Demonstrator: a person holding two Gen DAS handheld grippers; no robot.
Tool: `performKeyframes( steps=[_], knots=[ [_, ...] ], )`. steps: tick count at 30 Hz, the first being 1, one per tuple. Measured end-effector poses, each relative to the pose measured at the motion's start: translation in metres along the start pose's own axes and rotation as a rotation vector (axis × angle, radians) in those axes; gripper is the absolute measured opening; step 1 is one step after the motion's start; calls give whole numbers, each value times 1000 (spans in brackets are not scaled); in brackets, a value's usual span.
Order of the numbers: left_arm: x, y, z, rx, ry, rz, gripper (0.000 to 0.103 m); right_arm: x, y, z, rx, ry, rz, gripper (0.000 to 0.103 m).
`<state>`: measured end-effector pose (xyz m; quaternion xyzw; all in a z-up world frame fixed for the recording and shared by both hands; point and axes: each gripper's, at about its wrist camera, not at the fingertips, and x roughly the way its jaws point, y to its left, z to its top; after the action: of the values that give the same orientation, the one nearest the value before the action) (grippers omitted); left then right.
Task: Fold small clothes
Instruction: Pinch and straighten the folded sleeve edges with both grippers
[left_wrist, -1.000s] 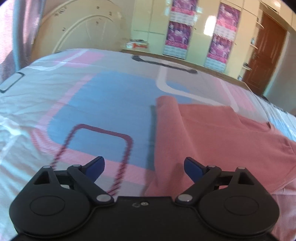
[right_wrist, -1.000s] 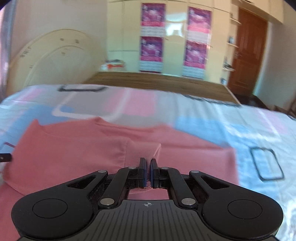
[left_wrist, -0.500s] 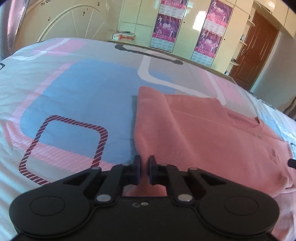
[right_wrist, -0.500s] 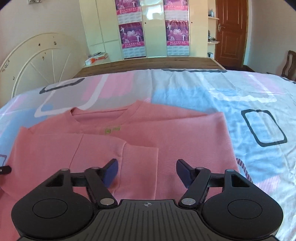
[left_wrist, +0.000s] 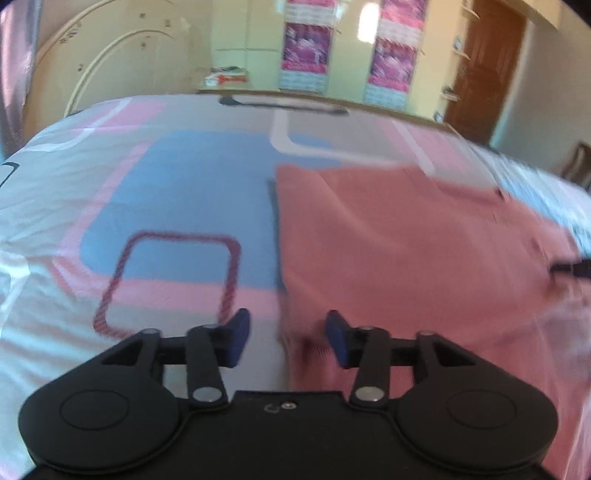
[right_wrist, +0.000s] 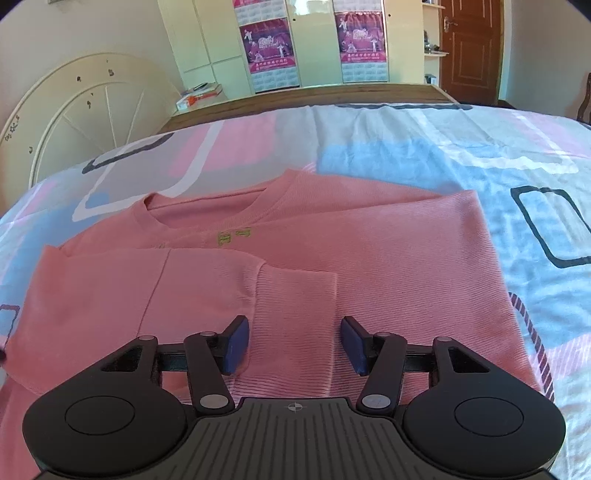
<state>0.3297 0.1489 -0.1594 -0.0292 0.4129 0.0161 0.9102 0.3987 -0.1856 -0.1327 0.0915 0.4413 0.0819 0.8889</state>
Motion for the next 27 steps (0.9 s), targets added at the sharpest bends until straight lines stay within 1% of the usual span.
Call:
performKeyframes(
  steps=[2, 3, 7, 9, 11, 13, 15, 16, 17, 18, 19, 20, 21, 22, 23, 24, 25, 26, 27],
  knots=[
    [5, -10, -10, 47, 16, 6, 47, 1, -2, -1, 11, 7, 6, 55],
    [10, -12, -12, 56, 19, 9, 46, 2, -3, -2, 15, 10, 8, 55],
    [16, -14, -12, 34, -8, 23, 45, -3, -3, -2, 31, 3, 10, 55],
    [16, -14, -12, 50, -13, 26, 47, -5, -4, -2, 35, -2, 6, 55],
    [17, -11, -11, 48, -34, 29, 40, -4, -4, -2, 37, 11, 13, 55],
    [21, -6, -8, 26, -55, 36, 18, -1, -2, -3, 35, 17, 17, 55],
    [23, -4, -5, 30, -71, 47, 11, 1, 1, -4, 39, 11, 11, 54],
    [22, -4, -6, 41, -78, 53, 10, 1, 2, -4, 42, 10, 15, 51],
    [19, -6, -9, 60, -92, 67, 9, 1, 4, -4, 41, 13, 26, 45],
    [13, -7, -12, 73, -120, 87, 9, 1, 7, -4, 30, 19, 36, 27],
    [6, -7, -13, 74, -155, 107, 9, 1, 9, -4, 17, 22, 39, 12],
    [0, -5, -15, 73, -188, 125, 9, 1, 12, -4, 3, 23, 45, 8],
    [1, -5, -18, 81, -197, 141, 9, 0, 15, -5, -10, 19, 43, 8],
    [14, -6, -22, 96, -137, 143, 9, 0, 18, -6, -30, 7, 30, 8],
    [20, -8, -26, 101, -120, 145, 8, 1, 20, -7, -54, 0, 3, 8],
    [19, -13, -26, 128, -131, 160, 8, 5, 21, -9, -68, 7, -20, 8],
    [17, -15, -24, 129, -124, 160, 9, 7, 19, -9, -65, 11, -22, 8],
    [15, -15, -21, 117, -117, 150, 11, 6, 16, -9, -51, 9, -17, 8],
    [11, -13, -19, 109, -114, 151, 19, 4, 13, -7, -40, 6, -6, 8]
  ],
)
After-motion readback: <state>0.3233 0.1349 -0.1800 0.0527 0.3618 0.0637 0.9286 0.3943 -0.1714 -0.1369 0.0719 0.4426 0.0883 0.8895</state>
